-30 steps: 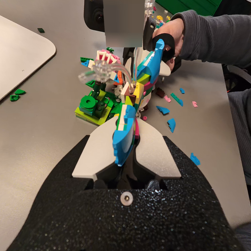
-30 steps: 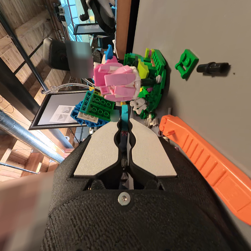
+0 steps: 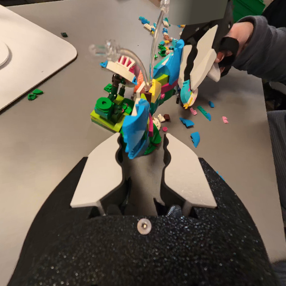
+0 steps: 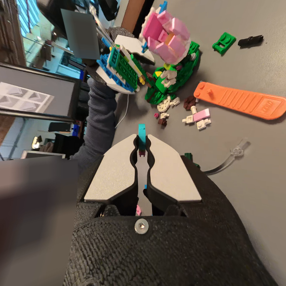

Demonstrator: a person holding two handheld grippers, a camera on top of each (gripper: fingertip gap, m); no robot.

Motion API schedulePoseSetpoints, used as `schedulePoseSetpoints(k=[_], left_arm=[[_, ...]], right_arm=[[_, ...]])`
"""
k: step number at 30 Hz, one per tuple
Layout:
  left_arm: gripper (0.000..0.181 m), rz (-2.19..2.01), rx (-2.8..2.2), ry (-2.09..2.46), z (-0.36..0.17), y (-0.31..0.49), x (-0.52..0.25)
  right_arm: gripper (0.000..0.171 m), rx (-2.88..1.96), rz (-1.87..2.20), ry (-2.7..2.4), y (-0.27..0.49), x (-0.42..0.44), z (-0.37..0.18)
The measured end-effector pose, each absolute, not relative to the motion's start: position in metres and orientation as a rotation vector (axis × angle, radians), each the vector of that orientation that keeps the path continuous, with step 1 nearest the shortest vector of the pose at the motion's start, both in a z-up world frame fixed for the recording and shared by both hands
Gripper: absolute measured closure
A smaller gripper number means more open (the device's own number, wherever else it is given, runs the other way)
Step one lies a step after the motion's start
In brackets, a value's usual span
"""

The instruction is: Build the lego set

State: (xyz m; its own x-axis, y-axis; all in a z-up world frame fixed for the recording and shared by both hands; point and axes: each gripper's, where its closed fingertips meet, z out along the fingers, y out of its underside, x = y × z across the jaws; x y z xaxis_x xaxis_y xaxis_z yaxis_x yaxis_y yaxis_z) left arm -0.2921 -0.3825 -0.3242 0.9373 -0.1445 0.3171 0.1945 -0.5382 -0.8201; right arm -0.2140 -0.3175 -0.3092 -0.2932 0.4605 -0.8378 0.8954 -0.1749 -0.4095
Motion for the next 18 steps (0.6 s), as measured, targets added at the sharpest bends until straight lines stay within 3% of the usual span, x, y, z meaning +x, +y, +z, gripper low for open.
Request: schedulePoseSetpoints(k=[4, 9, 12, 15, 18], left_arm=[[0.114, -0.361, -2.084, -0.137, -0.317, -0.401, -0.291], [0.117, -0.053, -2.109, -0.109, -0.298, -0.416, -0.272], [0.115, 0.374, -2.022, 0.171, -0.276, -0.392, -0.24], [0.119, 1.121, -1.775, 0.587, -0.25, -0.369, -0.209], [0.126, 1.348, -1.691, 0.789, -0.254, -0.351, -0.185]], right_arm=[[0.165, 1.486, -1.597, 1.702, -0.317, -0.21, -0.294], [0.165, 1.4, -1.721, 1.555, -0.323, -0.205, -0.274], [0.165, 1.344, -1.761, 1.483, -0.332, -0.2, -0.266], [0.165, 1.301, -1.766, 1.408, -0.342, -0.194, -0.259], [0.165, 1.279, -1.758, 1.375, -0.347, -0.189, -0.257]])
